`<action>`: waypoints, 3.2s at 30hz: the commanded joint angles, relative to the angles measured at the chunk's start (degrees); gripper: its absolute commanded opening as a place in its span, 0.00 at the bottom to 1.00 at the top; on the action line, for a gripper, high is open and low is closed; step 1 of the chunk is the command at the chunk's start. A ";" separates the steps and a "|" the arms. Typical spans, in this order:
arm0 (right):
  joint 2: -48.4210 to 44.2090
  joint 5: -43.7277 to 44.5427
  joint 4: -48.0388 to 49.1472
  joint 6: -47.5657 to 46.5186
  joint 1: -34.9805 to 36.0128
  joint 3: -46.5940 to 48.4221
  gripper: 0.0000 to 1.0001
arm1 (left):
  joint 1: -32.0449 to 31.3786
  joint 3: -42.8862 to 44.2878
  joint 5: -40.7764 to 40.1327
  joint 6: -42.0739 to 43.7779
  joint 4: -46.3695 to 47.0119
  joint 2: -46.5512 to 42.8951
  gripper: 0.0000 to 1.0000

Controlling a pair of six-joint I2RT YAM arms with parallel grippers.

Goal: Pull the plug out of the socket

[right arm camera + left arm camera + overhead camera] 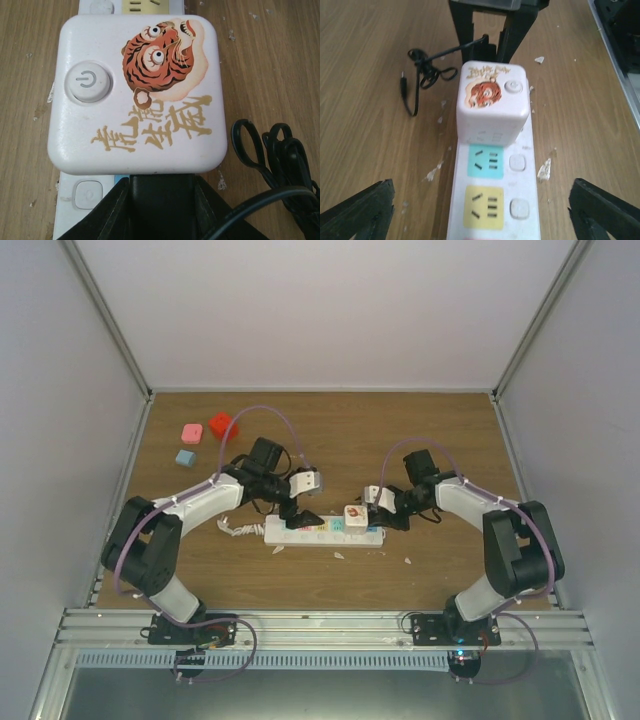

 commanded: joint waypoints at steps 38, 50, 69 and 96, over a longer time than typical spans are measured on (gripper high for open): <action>-1.53 -3.45 -0.52 -2.11 -4.75 -2.80 0.37 | -14.88 0.51 -6.54 -7.19 20.36 11.51 0.67; -3.49 -2.96 -1.38 -2.80 -7.87 -3.31 0.30 | -14.53 -2.61 -8.96 -6.32 21.54 10.57 0.48; -5.56 2.03 -5.43 -8.45 -14.60 -3.30 0.26 | -14.17 -2.53 -10.89 -6.65 20.93 11.94 0.33; -8.58 -2.00 -17.02 -12.92 -21.56 2.62 0.24 | -14.48 -1.26 -11.92 -7.70 19.45 15.61 0.34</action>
